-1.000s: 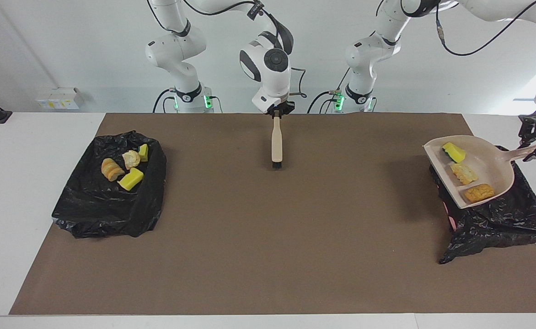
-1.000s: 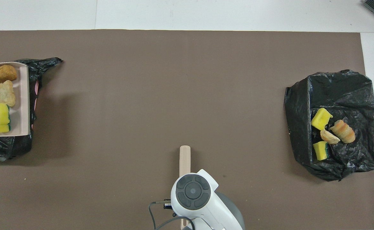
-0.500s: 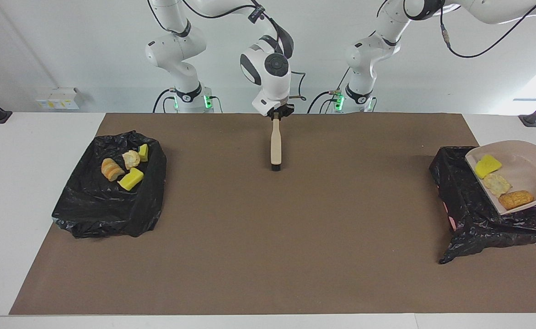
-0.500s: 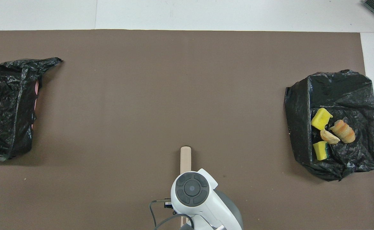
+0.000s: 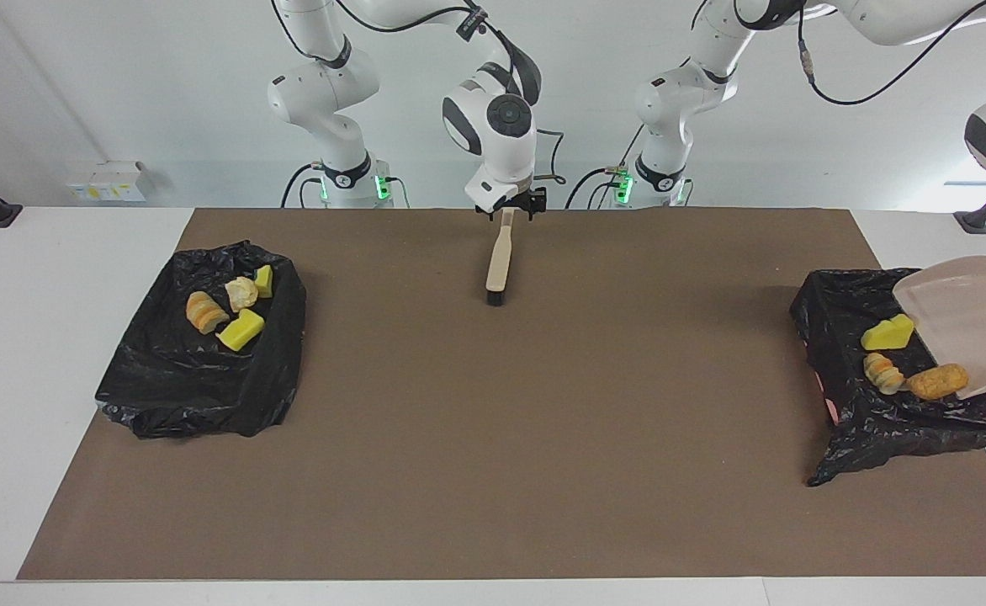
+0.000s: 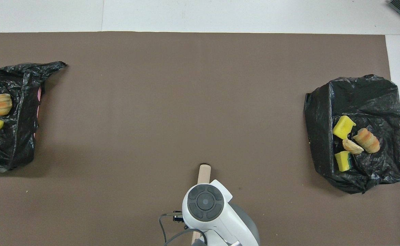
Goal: Sweep and dump trash in bin
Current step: 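Bring the emptied dustpan back over the table with the left gripper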
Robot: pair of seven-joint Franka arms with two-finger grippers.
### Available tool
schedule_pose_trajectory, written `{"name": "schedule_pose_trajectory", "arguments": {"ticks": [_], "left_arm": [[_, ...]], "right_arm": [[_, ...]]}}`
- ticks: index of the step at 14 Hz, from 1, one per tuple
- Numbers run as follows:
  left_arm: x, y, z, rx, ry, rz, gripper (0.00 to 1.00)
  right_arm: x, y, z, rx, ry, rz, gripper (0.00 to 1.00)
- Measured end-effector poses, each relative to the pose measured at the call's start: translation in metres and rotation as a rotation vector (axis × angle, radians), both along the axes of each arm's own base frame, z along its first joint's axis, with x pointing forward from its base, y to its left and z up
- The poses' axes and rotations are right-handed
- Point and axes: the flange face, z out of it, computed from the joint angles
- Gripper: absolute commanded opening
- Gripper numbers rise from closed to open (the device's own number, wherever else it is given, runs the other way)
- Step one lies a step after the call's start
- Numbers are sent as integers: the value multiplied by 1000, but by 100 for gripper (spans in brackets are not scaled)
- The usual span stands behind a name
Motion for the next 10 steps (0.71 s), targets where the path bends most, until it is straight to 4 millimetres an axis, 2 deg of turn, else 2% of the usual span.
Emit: {"name": "schedule_pose_trajectory", "arguments": {"ticks": [3,5,7,9,10], "left_arm": [[-6,-15,8,137,8,-27,0],[-9,-20,20,177,0,-40,0],[-14,-27,34,188,-18,-41,0],[-14,-50,44,184,-22,-36,0],[-13,-68,45,155,-30,-18,0]], "right_arm": [[15,-4,29,24,-21,-19,100],[27,-19,53,32,-36,-49,100],[38,-42,76,18,-57,-72,100],[51,-63,95,6,-89,-94,100],[59,-72,104,13,-106,-115,100]]}}
